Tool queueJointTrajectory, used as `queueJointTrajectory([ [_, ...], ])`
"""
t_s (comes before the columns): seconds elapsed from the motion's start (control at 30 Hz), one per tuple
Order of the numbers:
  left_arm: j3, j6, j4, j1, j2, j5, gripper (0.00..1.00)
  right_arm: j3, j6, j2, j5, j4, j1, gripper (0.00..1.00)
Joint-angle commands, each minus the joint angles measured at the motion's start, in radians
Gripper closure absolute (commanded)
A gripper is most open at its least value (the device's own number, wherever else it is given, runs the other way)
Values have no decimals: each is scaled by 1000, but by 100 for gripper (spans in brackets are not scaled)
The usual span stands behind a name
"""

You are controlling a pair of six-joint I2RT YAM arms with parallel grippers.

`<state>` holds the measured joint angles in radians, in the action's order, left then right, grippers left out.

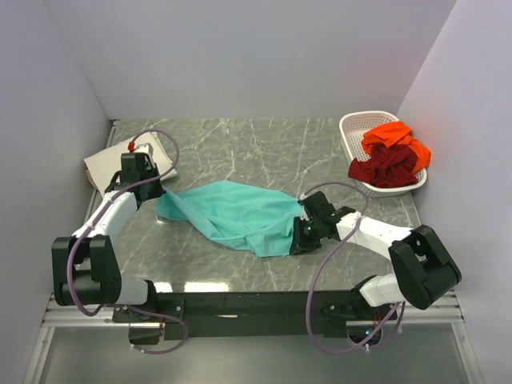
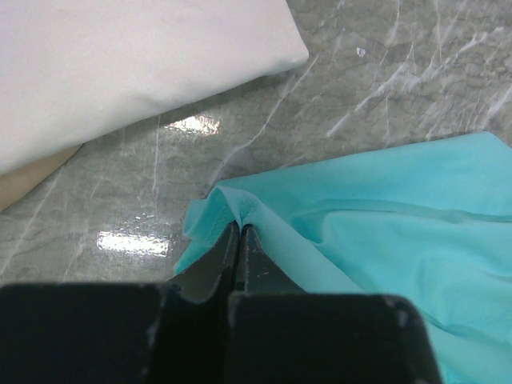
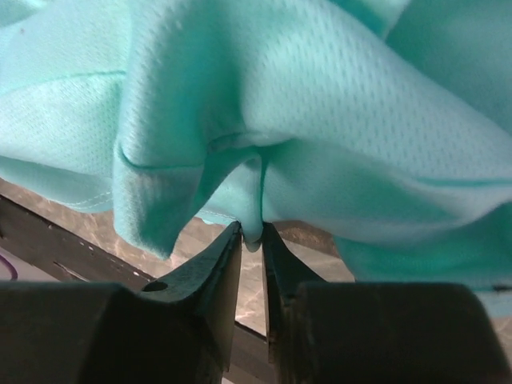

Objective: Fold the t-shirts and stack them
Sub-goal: Flatten the tshirt out

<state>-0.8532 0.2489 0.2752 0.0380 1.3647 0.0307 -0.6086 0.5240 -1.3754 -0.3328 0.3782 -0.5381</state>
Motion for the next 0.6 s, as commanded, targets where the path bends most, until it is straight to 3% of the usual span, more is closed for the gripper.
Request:
queueJointTrajectory([
  [0.0,-38,-7,-10,0,-12,15,100,-39,-9,58,26,63,-7,77],
  [0.23,-38,-8,-8,0,-13,18,100,-63,-2,139,44,134,-8,99],
  [0.57,-32,23,-10,-4,-18,35,99,-154,-2,180,72,192,-3,100],
])
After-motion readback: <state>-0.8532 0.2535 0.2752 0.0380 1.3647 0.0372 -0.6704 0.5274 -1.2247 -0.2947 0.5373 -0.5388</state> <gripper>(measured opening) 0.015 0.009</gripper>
